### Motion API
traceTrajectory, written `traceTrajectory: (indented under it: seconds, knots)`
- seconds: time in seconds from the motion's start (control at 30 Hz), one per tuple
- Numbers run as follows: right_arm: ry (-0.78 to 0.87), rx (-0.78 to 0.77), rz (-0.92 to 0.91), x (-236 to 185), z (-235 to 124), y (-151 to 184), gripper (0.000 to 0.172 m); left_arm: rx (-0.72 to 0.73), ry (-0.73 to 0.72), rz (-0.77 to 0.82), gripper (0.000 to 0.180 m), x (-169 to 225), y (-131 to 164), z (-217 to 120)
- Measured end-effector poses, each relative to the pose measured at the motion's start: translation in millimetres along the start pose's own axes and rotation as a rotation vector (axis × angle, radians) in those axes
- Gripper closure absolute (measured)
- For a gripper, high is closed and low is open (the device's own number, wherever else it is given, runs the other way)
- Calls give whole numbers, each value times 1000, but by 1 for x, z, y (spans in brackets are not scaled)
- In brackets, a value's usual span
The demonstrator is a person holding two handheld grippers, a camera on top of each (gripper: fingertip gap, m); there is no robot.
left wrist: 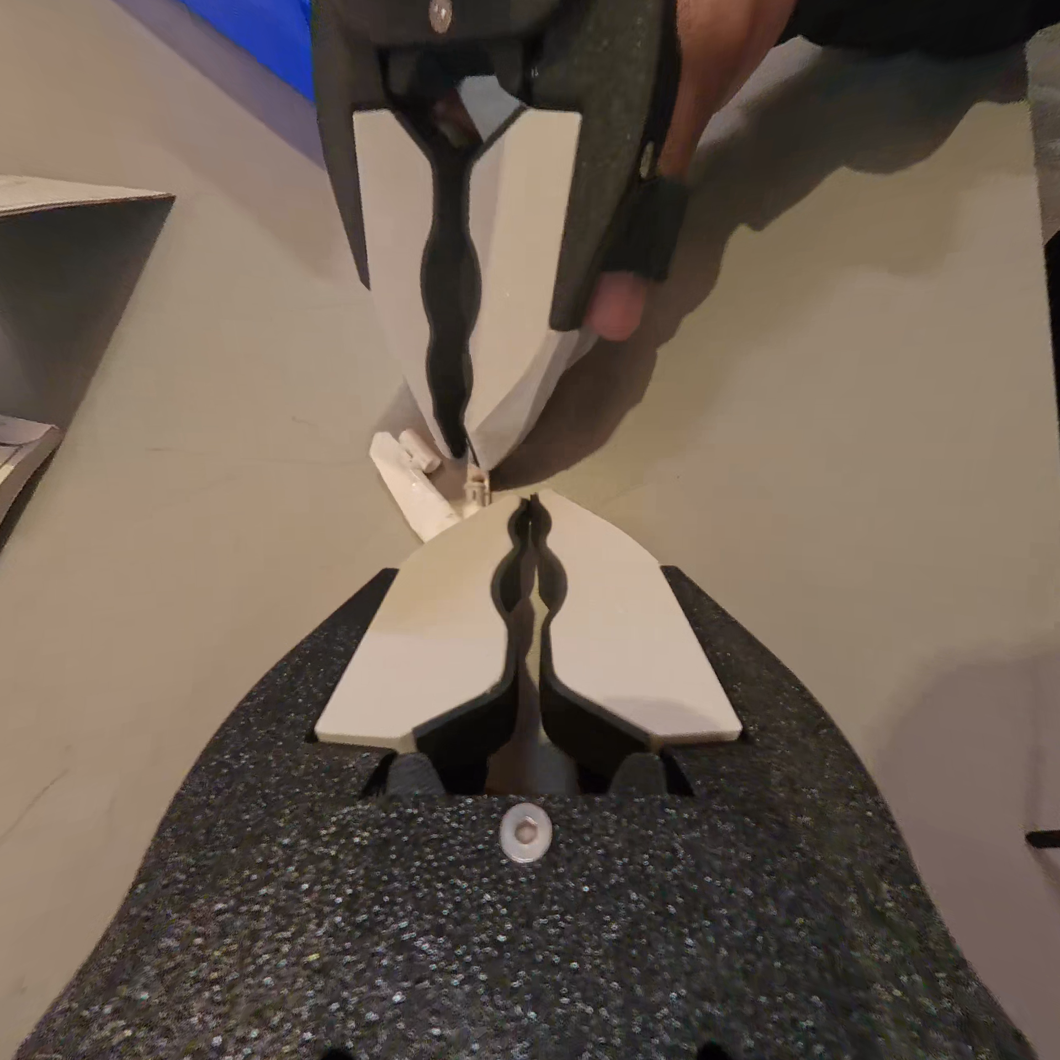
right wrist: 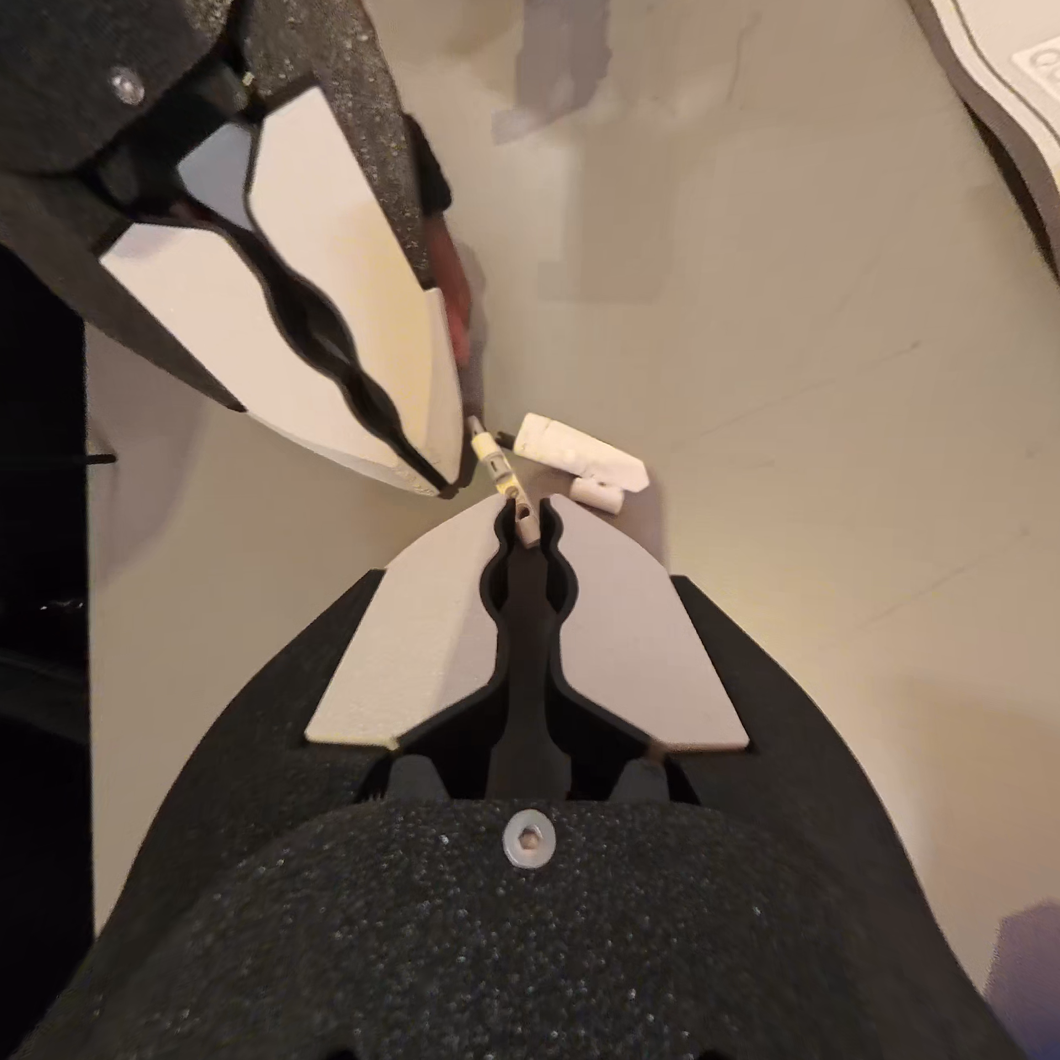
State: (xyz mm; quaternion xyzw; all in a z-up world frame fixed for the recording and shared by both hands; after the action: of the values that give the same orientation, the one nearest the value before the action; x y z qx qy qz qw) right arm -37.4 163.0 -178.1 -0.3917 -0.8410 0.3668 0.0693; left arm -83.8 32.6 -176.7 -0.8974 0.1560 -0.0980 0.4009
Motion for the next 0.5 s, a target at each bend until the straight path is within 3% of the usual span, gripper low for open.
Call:
traceTrajectory:
  seconds: [0.3,0.5]
  knots:
    - [45,20,-9,4,-7,2,155,26,-52,-35,180,-5,-2,-3]
    - [19,5,-14,3,-4,5,161,61,-109,-27,166,-10,-3,-5]
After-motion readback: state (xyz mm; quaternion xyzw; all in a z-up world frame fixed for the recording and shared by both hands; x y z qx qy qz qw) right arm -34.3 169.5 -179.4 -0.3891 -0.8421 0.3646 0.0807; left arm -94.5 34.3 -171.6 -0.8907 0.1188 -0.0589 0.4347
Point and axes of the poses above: each gripper's, where its closed fingertips meet, z out along the fingers, y out of its underside, x = y × z across the jaws, the point moved 9 cm from there along -z, back along the fingers, and after that the axes turned 6 degrees about -z, right-handed, at the moved point
